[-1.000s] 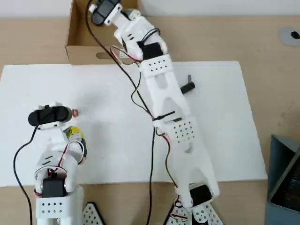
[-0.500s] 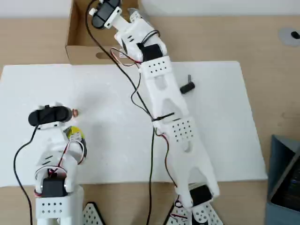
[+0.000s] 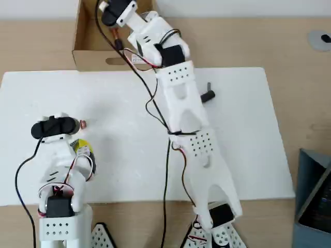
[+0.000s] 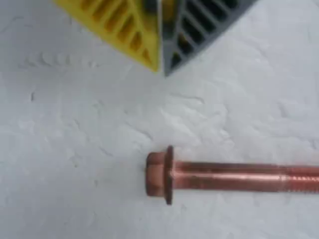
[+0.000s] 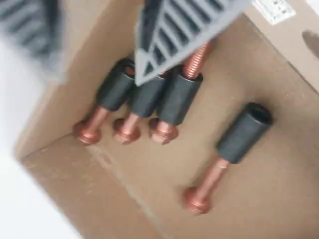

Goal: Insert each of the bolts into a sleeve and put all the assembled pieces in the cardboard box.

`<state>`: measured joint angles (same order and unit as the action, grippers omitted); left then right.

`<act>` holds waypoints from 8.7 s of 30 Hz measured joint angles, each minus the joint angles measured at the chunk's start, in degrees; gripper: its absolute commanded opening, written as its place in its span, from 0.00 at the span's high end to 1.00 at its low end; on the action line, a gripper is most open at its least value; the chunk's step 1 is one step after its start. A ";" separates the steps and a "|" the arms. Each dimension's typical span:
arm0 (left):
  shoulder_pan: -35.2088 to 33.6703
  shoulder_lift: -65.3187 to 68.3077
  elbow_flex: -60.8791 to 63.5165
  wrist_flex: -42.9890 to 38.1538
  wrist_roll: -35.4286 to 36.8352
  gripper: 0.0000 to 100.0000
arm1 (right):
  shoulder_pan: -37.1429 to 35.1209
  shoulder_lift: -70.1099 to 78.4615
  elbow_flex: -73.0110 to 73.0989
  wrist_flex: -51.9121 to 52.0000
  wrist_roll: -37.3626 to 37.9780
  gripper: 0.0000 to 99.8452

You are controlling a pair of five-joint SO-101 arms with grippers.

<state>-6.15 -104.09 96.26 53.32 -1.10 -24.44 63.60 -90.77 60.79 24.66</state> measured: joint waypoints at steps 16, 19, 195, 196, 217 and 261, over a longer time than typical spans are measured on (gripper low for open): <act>0.00 0.00 0.00 0.00 0.00 1.00 | 0.00 -20.92 -2.29 29.27 -8.88 0.99; 0.00 0.00 0.00 0.00 0.00 1.00 | 0.00 -25.58 -2.37 35.43 -11.08 0.99; 0.00 0.00 0.00 0.00 0.00 1.00 | 21.36 -60.75 67.52 40.44 -44.22 0.99; 0.00 0.00 0.00 0.00 0.00 1.00 | 21.36 -64.09 70.24 40.44 -44.04 0.99; 0.00 0.00 -1.76 0.26 0.00 1.00 | 21.36 -127.47 124.84 30.07 -43.96 0.99; -6.68 86.51 -75.96 24.26 -43.16 1.00 | 28.48 -155.78 151.74 15.56 -41.23 0.99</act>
<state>-12.84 -17.58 20.31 77.58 -44.26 4.04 -92.18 60.97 76.35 -16.57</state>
